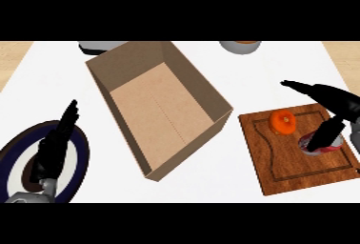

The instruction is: Pick the squash from the cutting board and place it in the cardboard box

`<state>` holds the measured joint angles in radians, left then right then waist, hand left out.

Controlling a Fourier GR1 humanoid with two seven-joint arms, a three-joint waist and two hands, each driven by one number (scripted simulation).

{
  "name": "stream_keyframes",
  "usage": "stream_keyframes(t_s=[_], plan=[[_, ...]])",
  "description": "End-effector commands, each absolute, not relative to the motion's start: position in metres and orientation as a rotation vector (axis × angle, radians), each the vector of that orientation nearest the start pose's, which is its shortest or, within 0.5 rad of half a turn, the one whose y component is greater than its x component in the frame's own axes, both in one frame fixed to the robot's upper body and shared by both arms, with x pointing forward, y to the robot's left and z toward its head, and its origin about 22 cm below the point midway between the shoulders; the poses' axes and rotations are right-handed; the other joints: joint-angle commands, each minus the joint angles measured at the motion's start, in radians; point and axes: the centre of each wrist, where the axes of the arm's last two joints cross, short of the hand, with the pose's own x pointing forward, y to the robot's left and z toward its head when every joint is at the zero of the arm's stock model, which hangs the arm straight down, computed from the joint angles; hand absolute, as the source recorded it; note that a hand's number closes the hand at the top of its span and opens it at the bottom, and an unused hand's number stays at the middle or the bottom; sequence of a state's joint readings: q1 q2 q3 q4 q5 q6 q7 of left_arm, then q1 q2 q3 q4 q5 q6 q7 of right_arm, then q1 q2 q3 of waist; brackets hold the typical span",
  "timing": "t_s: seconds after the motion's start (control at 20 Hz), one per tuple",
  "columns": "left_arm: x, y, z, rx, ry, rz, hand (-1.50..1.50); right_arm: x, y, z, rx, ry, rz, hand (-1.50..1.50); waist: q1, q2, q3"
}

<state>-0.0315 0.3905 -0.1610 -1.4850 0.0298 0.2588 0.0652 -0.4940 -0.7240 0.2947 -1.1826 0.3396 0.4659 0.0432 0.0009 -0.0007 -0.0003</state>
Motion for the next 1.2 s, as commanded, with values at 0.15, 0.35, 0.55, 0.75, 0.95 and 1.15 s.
stream_keyframes(t_s=[0.15,0.35,0.55,0.75,0.95,1.15], plan=[[0.238,0.279,0.006,0.371,-1.453,-0.207,0.00,0.337,-0.329,0.078,-0.519,-1.008,1.287,-1.50,0.001,0.000,0.000],[0.260,0.270,0.023,0.402,-1.442,-0.199,0.00,0.335,-0.335,0.066,-0.513,-0.988,1.307,-1.50,0.001,0.001,0.000],[0.235,0.276,-0.001,0.374,-1.460,-0.203,0.00,0.347,-0.336,0.064,-0.515,-0.986,1.310,-1.50,0.007,0.002,0.000],[0.235,0.282,0.014,0.403,-1.455,-0.196,0.00,0.345,-0.316,0.053,-0.515,-1.033,1.262,-1.50,0.005,0.001,0.000],[0.231,0.296,0.019,0.385,-1.451,-0.195,0.00,0.336,-0.334,0.058,-0.515,-1.027,1.273,-1.50,0.003,0.000,0.000],[0.226,0.283,0.008,0.371,-1.441,-0.204,0.00,0.334,-0.323,0.049,-0.516,-1.032,1.273,-1.50,0.003,0.000,0.000]])
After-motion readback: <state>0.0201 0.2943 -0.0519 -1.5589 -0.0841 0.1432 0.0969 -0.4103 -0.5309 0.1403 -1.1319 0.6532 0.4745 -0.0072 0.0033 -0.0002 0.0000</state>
